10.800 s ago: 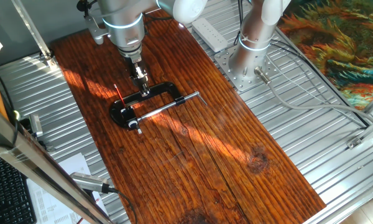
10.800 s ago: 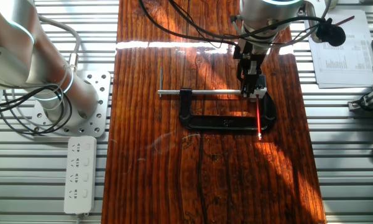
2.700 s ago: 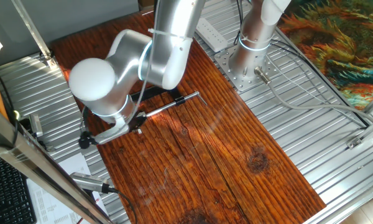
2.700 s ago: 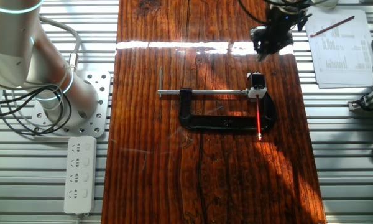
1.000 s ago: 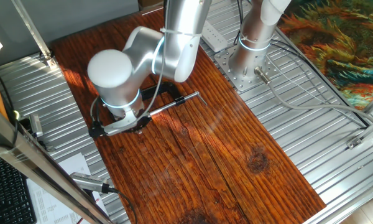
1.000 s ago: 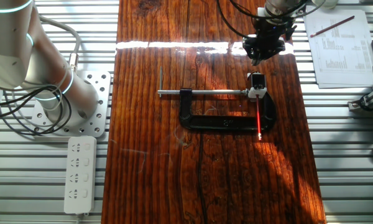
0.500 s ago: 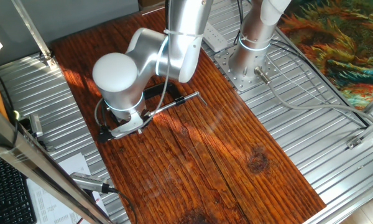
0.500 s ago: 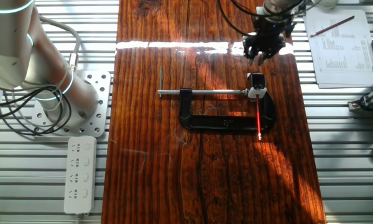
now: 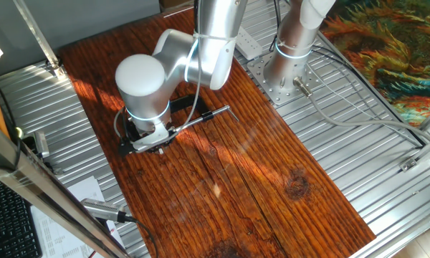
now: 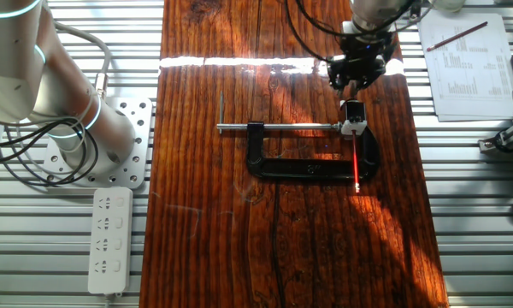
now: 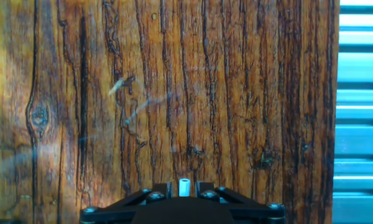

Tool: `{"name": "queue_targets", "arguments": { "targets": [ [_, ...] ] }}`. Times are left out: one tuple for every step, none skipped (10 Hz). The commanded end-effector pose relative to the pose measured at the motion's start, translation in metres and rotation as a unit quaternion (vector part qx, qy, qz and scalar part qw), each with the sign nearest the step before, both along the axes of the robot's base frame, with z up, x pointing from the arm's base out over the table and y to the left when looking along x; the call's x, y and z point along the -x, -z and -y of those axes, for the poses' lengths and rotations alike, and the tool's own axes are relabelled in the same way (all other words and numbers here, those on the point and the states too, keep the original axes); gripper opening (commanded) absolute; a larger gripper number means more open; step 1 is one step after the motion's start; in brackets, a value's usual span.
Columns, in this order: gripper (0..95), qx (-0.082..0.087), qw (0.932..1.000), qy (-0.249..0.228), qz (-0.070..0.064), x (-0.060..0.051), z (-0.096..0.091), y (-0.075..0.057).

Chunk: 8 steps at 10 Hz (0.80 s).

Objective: Sharpen the pencil with a pencil sharpener

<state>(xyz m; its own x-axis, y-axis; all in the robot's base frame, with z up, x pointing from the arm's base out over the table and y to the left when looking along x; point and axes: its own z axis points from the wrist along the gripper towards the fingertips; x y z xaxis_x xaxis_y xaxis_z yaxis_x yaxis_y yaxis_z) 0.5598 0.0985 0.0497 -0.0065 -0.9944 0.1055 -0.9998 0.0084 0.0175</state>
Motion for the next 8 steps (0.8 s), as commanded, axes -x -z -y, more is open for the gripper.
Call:
{"name": "queue_targets", "arguments": {
  "targets": [
    [19.0,-0.011,0.9999,0.004,0.005,-0.0021,0.0,0.0065],
    [19.0,-0.007,0.9999,0.002,0.008,-0.0027,0.0007,0.0096],
    [19.0,-0.011,0.9999,0.005,0.008,-0.0033,0.0014,0.0126],
    [19.0,-0.012,0.9999,0.005,0.008,-0.0033,0.0014,0.013],
    [19.0,-0.009,0.9999,0.001,0.007,-0.0032,0.0015,0.0131],
    [19.0,-0.007,1.0,-0.002,0.005,-0.0031,0.0016,0.0133],
    [19.0,-0.007,1.0,-0.002,0.004,-0.0029,0.0018,0.0136],
    [19.0,-0.007,1.0,-0.002,0.003,-0.0027,0.002,0.0141]
  ]
}}
